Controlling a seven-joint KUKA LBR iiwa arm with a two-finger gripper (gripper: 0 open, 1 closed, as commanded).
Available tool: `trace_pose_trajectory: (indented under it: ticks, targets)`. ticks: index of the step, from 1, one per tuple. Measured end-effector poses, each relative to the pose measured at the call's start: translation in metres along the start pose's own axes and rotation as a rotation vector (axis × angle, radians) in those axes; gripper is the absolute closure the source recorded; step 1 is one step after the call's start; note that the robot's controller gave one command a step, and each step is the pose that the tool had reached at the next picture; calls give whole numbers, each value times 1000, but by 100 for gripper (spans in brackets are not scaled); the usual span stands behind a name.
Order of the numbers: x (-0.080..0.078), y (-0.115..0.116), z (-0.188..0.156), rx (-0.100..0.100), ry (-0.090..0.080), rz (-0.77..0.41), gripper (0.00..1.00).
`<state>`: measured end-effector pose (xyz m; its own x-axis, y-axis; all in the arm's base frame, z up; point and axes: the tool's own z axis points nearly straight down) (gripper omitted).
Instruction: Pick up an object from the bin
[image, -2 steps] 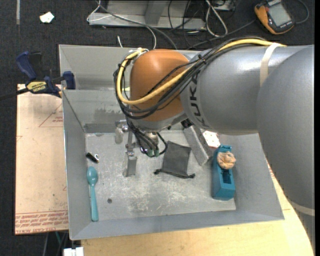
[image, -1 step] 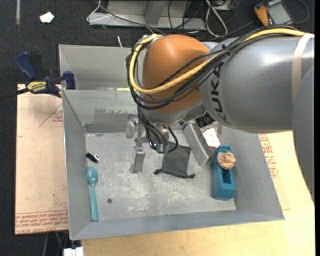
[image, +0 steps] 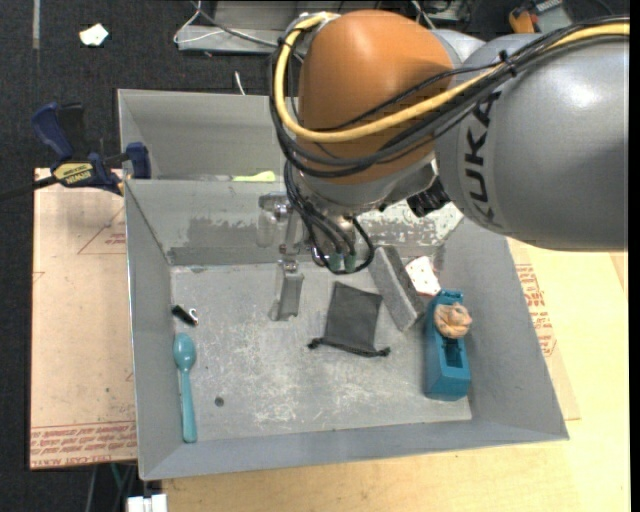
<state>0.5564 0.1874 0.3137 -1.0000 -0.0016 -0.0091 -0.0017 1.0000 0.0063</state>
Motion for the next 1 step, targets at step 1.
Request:
trace_pose_trajectory:
  ticks: [1]
  targets:
    - [-1, -9, -31, 2, 7, 96, 0]
